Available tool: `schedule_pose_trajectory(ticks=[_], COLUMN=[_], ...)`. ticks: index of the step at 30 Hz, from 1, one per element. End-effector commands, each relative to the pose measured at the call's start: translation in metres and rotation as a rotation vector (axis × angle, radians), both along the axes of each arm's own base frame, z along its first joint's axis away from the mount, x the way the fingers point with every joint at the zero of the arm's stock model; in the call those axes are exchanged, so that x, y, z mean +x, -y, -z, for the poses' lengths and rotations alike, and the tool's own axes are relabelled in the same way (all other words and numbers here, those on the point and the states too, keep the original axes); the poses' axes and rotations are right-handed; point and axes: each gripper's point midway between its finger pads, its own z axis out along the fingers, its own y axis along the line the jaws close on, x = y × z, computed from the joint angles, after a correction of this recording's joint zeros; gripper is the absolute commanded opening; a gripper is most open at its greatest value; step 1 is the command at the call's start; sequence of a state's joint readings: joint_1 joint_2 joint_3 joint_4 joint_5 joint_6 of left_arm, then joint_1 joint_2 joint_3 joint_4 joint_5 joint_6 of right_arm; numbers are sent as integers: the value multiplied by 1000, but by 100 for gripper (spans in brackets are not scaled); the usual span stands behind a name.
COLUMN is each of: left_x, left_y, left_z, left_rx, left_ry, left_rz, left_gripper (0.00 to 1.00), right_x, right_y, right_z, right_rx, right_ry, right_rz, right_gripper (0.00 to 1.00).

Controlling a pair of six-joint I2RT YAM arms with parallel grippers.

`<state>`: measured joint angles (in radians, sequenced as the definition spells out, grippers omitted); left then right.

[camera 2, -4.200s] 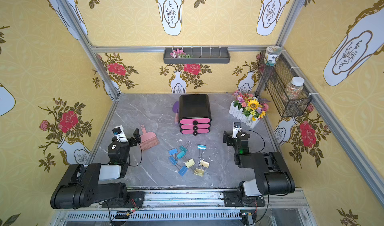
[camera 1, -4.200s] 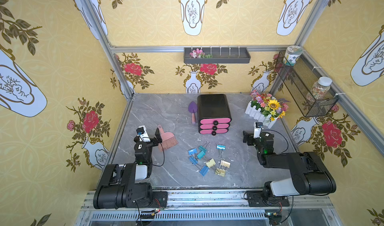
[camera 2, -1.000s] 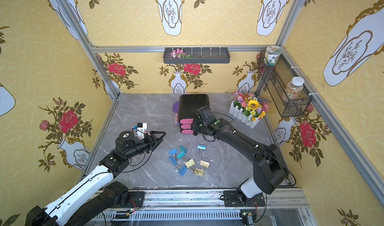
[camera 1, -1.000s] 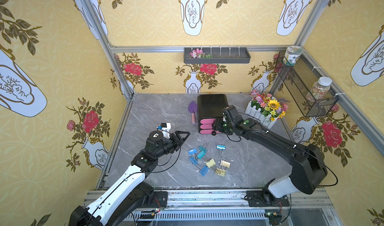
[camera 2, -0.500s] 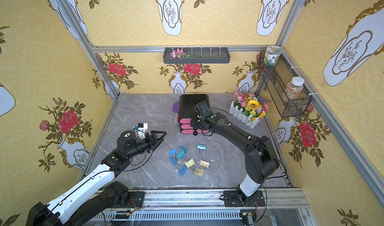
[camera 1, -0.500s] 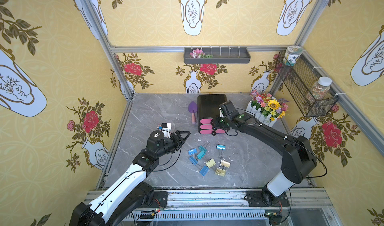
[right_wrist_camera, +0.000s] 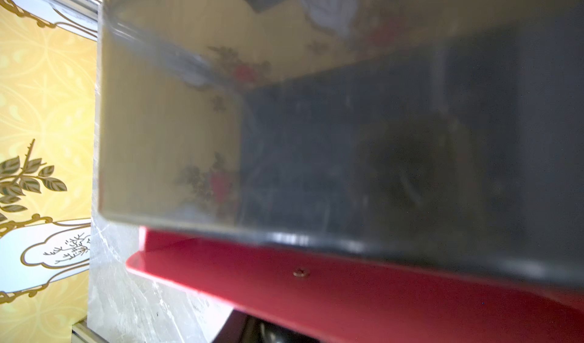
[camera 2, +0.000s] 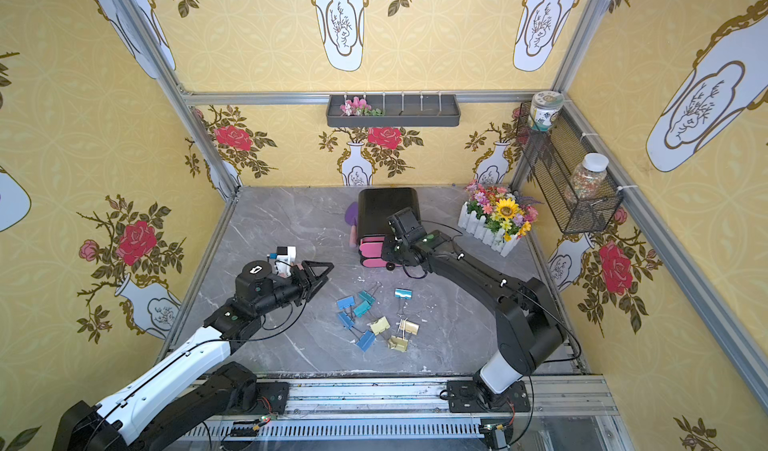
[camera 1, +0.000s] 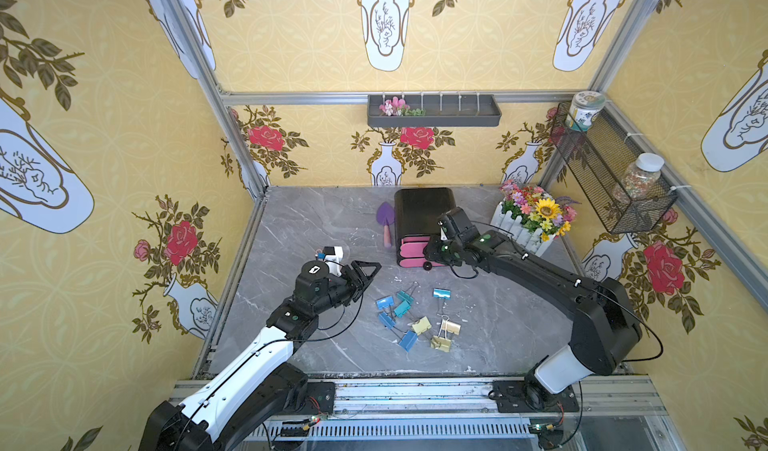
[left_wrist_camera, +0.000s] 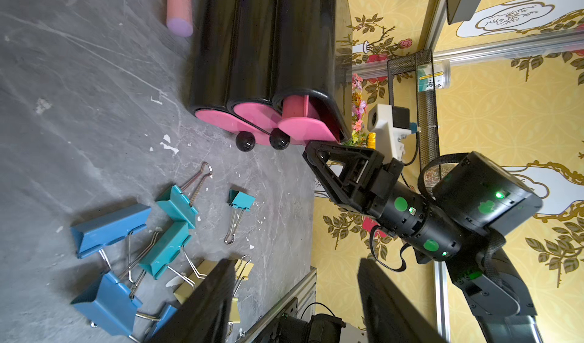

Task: Put the binder clips in the drawer according to color
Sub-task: Open the drawer in the storage box.

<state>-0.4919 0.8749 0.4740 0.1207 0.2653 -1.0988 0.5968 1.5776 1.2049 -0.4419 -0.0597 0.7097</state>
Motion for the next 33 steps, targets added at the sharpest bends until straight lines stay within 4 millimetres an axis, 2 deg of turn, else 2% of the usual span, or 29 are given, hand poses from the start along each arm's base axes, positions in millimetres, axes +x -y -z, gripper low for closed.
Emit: schedule_pose_trajectory(ticks=[1, 13, 23, 33], left_x=[1, 0, 0, -3], left_y=[3, 2, 2, 1], left_z=[-3, -6, -13, -10], left_rx=[-21, -36, -44, -52], left_ry=[15, 20, 43, 29], left_rz=[8, 6, 4, 6], left_gripper=[68, 68, 68, 68], right_x=[-6, -38, -48, -51], right_y=[-1, -6, -7, -3], right_z=[-3, 5, 11, 17], right_rx=[11, 34, 35, 16], right_ry=[5, -15, -17, -15], right_rz=[13, 35, 49, 60], right_gripper=[30, 30, 30, 34])
